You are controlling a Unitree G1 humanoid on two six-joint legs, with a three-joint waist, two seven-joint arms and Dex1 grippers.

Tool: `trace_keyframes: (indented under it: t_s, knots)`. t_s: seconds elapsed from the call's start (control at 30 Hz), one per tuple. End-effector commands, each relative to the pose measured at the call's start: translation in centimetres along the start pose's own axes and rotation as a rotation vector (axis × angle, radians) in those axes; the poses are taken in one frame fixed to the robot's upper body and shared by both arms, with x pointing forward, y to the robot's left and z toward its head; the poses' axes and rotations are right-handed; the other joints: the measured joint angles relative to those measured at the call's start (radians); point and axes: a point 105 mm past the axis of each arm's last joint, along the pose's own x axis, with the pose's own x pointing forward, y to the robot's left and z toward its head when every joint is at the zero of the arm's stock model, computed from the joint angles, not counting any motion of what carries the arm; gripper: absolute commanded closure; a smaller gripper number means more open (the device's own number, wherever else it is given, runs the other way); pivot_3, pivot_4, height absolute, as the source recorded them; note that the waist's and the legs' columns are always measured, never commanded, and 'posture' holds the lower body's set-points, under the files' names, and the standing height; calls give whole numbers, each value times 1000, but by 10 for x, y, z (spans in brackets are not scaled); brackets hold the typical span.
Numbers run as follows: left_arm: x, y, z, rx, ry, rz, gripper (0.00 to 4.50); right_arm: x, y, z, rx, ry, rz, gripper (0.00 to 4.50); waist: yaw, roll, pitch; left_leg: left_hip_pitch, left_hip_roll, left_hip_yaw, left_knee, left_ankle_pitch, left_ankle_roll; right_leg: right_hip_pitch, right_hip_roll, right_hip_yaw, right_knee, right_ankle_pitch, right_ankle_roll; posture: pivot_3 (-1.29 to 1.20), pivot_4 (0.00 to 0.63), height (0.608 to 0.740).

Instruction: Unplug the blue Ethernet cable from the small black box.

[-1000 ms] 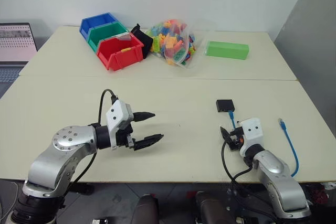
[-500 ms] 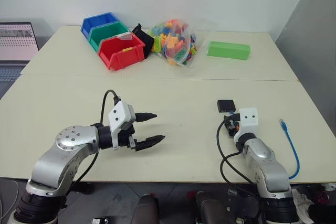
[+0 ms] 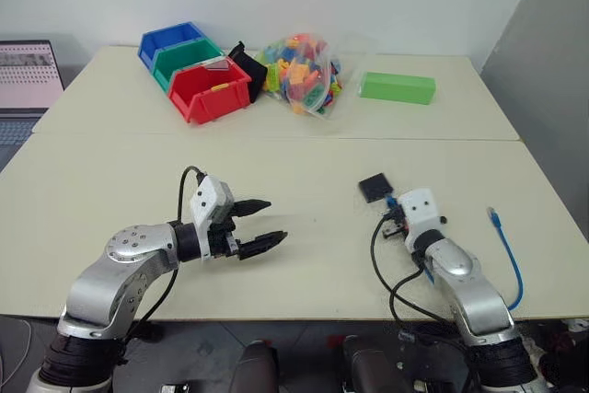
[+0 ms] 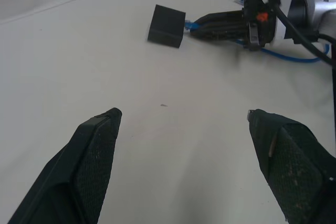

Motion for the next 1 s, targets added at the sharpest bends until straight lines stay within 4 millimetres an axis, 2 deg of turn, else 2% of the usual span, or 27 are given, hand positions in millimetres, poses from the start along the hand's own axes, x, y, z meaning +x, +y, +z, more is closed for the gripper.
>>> trace_keyframes:
  t_s: [0.03, 0.13, 0.27, 0.37, 0.6, 0.7, 0.8, 1.0]
  knots:
    - [-5, -5, 14, -85, -32, -102, 382, -6, 21, 60, -347, -306, 231, 4353, -2, 0, 0, 0, 0, 0, 0, 0, 0, 0, 0, 0, 0, 0, 0, 0, 150, 740]
    - [-9, -10, 16, -151, -12, -183, 382, -10, 27, 81, -577, -449, 357, 4355, -3, 0, 1, 0, 0, 0, 0, 0, 0, 0, 0, -1, 0, 0, 0, 0, 150, 740]
    - [-10, -11, 24, -187, -28, -212, 382, -9, 27, 98, -685, -556, 417, 4355, -5, -1, 0, 0, 0, -1, 0, 0, 0, 1, 0, -2, 0, 0, 0, 0, 150, 740]
    - [-10, -12, 32, -209, -60, -223, 382, -9, 28, 102, -729, -592, 446, 4356, -1, -1, 0, -1, 0, -1, 1, 0, 0, 1, 0, -1, 0, 1, -1, 0, 150, 740]
    - [-8, -19, 34, -240, -74, -235, 382, -7, 26, 107, -741, -625, 469, 4356, 4, 0, 0, 0, 0, -1, 1, 0, 0, 1, 0, -1, 0, 2, -4, 0, 150, 740]
    - [-7, -21, 34, -244, -77, -241, 865, -7, 26, 111, -738, -639, 466, 4356, 4, 0, 0, 0, 0, -1, 1, 0, 0, 1, 0, 0, 0, 2, -4, 0, 150, 740]
    - [-6, -23, 34, -238, -73, -252, 1679, -8, 27, 113, -740, -649, 466, 4356, 5, -1, 0, 0, 0, -1, 1, 0, 0, 1, 0, 0, 0, 2, -4, 0, 150, 740]
    - [-2, -22, 33, -236, -70, -249, 2893, -12, 31, 121, -743, -695, 456, 4356, 6, 0, 0, 0, 0, -1, 1, 0, 0, 1, 0, 0, 0, 3, -4, 0, 150, 740]
